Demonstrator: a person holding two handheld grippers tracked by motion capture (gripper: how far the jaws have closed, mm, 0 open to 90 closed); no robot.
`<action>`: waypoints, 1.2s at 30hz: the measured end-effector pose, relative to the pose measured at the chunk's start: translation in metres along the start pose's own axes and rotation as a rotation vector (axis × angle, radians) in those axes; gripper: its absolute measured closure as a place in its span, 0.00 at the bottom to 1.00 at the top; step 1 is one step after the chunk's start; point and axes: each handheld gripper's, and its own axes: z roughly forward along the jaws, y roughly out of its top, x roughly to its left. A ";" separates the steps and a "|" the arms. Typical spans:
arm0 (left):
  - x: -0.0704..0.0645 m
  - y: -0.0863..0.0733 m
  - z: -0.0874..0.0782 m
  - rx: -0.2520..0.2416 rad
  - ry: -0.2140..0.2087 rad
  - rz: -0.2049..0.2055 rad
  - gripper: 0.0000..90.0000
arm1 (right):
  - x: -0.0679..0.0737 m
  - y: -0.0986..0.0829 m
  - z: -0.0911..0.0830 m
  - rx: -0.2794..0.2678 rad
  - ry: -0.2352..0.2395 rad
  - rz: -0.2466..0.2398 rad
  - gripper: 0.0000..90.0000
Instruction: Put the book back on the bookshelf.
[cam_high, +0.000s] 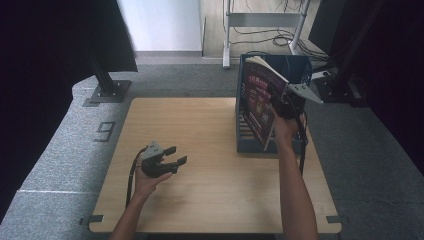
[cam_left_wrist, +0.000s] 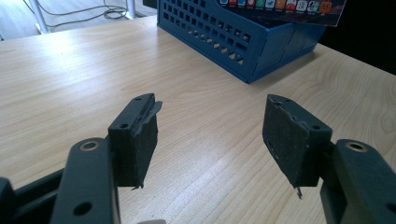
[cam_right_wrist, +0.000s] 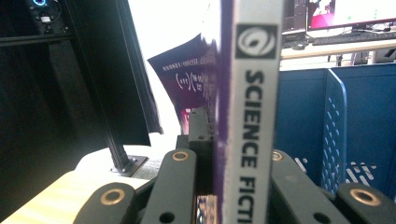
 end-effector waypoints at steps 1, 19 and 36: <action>0.000 0.000 0.000 -0.002 0.000 -0.001 0.40 | 0.000 0.000 0.001 -0.001 -0.001 0.001 0.91; 0.006 0.000 -0.004 -0.015 0.009 -0.016 0.40 | 0.000 0.002 0.023 -0.007 -0.037 -0.011 0.91; 0.006 0.000 -0.005 -0.017 0.003 -0.018 0.40 | -0.004 -0.001 0.033 -0.025 -0.051 0.014 0.91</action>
